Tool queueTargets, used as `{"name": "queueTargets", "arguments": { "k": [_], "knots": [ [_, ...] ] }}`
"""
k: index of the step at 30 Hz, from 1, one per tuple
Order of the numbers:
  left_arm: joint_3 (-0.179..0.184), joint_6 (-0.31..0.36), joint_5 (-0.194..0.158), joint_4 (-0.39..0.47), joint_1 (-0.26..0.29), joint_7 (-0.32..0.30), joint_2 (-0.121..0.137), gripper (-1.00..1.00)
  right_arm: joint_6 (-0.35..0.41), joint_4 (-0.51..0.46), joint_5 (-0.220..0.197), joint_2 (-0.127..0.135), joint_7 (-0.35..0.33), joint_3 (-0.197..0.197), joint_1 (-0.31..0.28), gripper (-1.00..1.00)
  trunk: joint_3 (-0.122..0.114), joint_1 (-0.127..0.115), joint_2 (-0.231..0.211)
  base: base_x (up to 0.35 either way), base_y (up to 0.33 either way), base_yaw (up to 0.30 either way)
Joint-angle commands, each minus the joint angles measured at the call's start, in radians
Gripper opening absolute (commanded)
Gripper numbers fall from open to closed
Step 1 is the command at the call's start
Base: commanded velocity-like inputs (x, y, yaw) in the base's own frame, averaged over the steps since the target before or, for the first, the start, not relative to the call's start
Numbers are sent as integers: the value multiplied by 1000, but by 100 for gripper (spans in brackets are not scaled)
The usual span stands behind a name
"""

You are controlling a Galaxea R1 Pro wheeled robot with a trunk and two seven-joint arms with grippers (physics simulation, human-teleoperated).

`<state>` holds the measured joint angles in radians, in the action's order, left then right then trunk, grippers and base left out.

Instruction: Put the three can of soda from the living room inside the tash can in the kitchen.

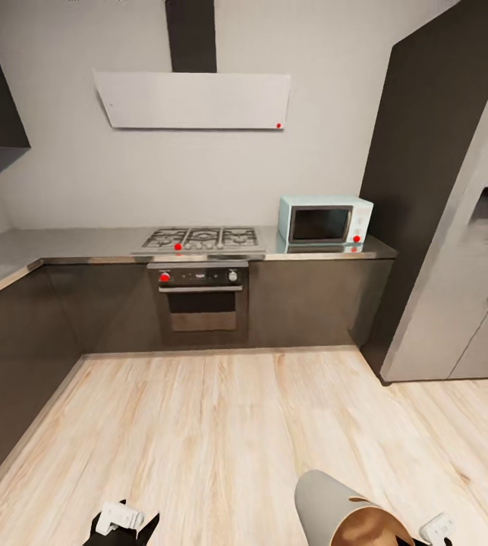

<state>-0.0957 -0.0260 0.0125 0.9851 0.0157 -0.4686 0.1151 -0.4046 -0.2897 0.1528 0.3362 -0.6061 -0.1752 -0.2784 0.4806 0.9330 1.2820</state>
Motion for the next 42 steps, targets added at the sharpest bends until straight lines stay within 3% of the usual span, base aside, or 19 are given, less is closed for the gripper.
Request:
{"name": "queueTargets", "arguments": {
  "k": [1,14,23,32,42],
  "knots": [
    [0,0,0,0,0,0,0,100,0,-2,-8,0,-6,-6,0,-100,-1,0,0,-298,0,-231],
    [0,-4,0,0,0,0,0,100,1,-2,-8,0,-6,-6,-1,-100,-9,0,0,-254,0,-209],
    [0,-18,0,0,0,-1,0,100,2,-1,-8,0,-6,-4,0,-100,-6,0,0,-21,0,-58],
    [0,-28,1,0,0,-1,1,100,66,-3,-9,0,-7,-4,-1,-100,6,0,0,1,-6,-138],
    [1,-33,1,0,-2,-1,3,100,69,-3,-9,0,-8,-4,-1,-100,19,0,0,88,-227,-152]
  ]
}}
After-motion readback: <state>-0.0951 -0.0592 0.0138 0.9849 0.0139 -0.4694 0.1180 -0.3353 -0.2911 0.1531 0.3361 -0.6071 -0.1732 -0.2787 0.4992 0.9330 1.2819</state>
